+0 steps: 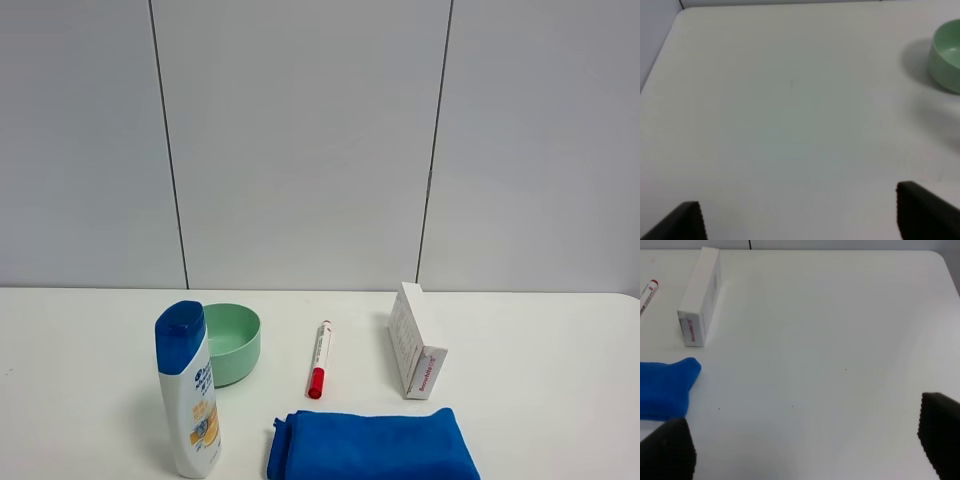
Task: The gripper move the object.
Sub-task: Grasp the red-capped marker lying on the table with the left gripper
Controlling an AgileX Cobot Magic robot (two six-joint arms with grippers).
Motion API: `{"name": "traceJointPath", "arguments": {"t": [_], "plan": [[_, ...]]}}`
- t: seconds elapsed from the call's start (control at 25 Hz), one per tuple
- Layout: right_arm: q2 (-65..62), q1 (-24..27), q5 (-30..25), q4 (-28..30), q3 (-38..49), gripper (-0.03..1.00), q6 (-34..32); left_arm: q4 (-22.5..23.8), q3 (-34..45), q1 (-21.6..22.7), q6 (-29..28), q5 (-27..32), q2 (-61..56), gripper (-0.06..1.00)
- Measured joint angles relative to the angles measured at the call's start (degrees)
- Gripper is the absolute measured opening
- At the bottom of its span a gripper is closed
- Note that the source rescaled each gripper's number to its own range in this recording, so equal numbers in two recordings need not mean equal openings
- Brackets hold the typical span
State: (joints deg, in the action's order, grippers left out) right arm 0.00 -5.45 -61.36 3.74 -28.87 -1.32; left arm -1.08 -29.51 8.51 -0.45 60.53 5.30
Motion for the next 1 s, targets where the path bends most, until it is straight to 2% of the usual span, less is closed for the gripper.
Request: {"name": "traceJointPath", "arguments": {"t": [0.24,0.48,0.56,1.0], "plan": [[0.0,0.0,0.0,0.0,0.0,1.0,0.0,-0.6,-1.8,0.0,0.0,-5.0,8.4,0.73],[0.0,0.0,0.0,0.0,0.0,1.0,0.0,-7.4,-1.9,0.0,0.5,-15.1,16.6,0.71],[0.0,0.0,0.0,0.0,0.0,1.0,0.0,-8.4,-1.9,0.0,1.3,-16.8,18.9,0.69],[0.0,0.0,0.0,0.0,0.0,1.0,0.0,-6.4,-10.7,0.0,7.4,-16.1,34.5,0.69]]}}
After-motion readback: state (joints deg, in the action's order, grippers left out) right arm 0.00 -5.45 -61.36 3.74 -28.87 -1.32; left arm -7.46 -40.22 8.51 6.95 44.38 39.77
